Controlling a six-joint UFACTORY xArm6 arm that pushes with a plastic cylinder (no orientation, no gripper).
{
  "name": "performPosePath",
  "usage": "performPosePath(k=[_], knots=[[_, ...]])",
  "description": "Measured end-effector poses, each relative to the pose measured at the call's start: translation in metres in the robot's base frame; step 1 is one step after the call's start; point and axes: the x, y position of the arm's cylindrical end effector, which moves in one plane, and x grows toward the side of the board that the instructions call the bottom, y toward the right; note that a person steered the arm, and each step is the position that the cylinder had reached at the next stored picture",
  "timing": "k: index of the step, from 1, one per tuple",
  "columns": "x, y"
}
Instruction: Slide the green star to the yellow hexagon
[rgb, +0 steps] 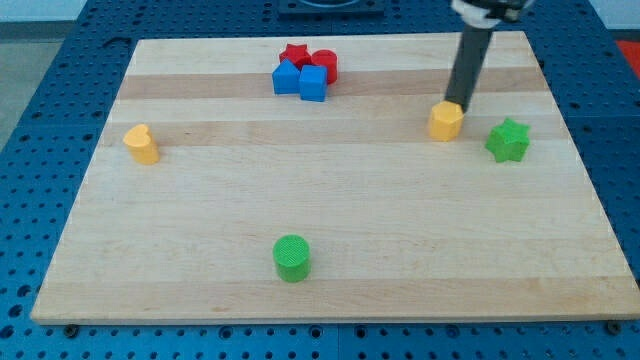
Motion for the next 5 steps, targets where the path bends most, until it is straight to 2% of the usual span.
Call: performPosePath(k=[1, 2, 3, 4, 5], knots=[[0.036, -0.048], [0.033, -0.065], [-0.006, -0.047], [-0.023, 0.027], [-0.024, 0.096]])
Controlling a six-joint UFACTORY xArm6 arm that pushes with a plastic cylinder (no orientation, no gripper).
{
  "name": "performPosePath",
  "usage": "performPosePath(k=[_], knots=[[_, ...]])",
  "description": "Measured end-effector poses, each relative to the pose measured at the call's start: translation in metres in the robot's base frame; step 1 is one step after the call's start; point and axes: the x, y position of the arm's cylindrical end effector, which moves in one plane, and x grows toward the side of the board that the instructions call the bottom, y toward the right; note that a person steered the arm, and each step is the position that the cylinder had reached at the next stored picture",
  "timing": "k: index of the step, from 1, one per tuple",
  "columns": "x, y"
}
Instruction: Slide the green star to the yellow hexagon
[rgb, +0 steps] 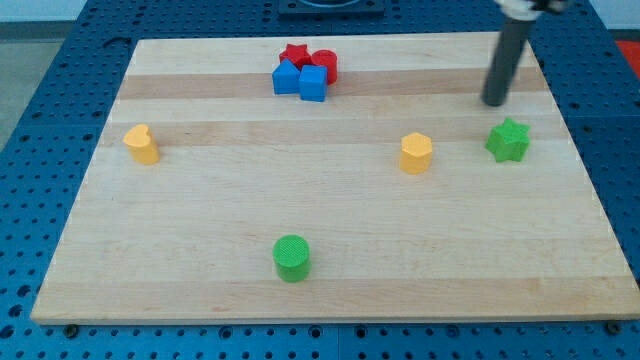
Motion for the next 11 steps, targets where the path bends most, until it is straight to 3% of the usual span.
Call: performPosePath(k=[2, 4, 5, 7, 8, 9, 11], knots=[[0.043, 0.006], [0.071, -0.076], [0.07, -0.083], [0.037, 0.008], [0.062, 0.028], [0.077, 0.018], [0.088, -0.071]])
